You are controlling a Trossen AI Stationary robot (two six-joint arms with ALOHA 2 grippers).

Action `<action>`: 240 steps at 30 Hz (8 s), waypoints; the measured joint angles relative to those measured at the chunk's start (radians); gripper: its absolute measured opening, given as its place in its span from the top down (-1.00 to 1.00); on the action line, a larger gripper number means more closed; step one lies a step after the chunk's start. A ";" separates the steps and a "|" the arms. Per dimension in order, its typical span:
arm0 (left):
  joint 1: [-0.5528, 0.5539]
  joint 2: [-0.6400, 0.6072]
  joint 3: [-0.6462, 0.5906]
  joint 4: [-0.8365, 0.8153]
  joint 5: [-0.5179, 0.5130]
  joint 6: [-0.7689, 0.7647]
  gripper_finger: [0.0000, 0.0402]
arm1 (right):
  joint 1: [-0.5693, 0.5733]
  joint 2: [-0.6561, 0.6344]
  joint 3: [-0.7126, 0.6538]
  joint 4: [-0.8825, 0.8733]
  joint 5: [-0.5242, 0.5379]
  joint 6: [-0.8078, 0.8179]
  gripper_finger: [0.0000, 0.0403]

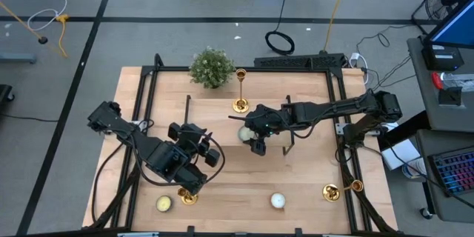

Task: Stock candles and holders on shelf
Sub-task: Put the blue scented candle on the shelf, then align the right gold candle holder with the other gold candle holder on the shelf

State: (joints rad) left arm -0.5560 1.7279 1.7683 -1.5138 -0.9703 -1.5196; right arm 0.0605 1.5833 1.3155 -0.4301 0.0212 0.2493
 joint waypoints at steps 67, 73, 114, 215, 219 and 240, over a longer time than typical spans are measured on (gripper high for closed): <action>0.000 0.000 0.000 0.000 0.001 0.000 0.52 | 0.006 -0.177 0.000 0.249 -0.126 0.107 -0.29; 0.000 0.000 0.000 0.000 0.001 0.002 0.52 | 0.032 -0.207 0.000 0.085 -0.129 0.103 0.12; 0.019 0.000 0.000 0.000 0.026 -0.004 0.52 | 0.000 -0.194 -0.184 0.016 -0.023 0.022 1.00; -0.076 0.000 0.000 0.289 0.234 0.515 0.52 | 0.341 -0.820 -0.180 -0.840 -0.171 1.258 1.00; -0.084 0.000 0.000 0.288 0.233 0.515 0.52 | 0.350 -0.823 -0.180 -0.899 -0.276 1.285 1.00; -0.100 0.000 0.000 0.290 0.180 0.485 0.52 | 0.342 -0.874 -0.180 -1.139 0.035 1.034 1.00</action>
State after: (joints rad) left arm -0.6565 1.7279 1.7687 -1.2241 -0.7905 -1.0348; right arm 0.4029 0.7097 1.1355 -1.5694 0.0563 1.2835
